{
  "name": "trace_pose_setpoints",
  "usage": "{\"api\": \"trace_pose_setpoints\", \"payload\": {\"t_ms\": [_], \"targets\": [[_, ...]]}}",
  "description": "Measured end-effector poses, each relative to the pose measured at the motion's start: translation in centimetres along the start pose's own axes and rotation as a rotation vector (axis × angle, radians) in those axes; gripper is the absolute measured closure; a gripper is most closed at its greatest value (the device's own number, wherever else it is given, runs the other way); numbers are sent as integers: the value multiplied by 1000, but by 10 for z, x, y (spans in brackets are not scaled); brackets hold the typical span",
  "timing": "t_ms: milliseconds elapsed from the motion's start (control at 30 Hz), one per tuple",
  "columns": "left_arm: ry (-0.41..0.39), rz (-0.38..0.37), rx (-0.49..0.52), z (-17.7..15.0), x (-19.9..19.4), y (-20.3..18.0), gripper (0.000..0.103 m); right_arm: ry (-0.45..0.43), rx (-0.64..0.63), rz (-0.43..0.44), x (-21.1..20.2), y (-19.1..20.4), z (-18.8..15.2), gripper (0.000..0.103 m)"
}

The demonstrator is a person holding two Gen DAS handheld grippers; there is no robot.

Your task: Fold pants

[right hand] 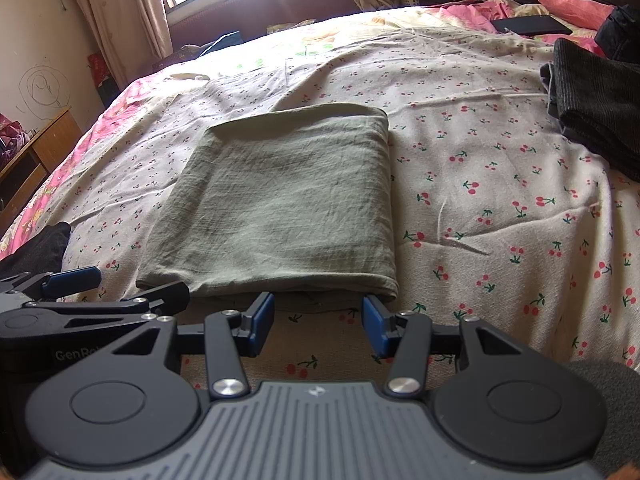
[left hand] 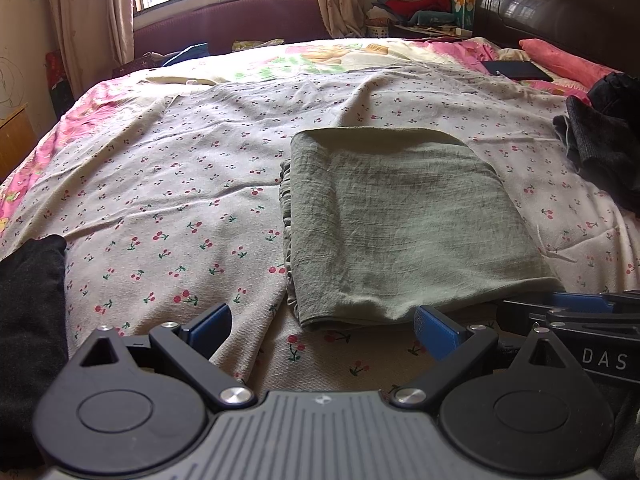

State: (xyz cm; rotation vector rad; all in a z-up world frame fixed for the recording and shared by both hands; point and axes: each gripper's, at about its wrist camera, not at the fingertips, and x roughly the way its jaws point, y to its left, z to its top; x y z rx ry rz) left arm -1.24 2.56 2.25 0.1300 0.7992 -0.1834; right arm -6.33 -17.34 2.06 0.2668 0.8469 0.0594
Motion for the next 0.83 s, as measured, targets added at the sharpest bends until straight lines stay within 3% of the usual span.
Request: {"api": "trace_pose_setpoints", "payload": {"t_ms": [833], "targets": [[-16,-1,-10,0,-4,-1,0,0,-10,-2,-1,1,0,53]]}}
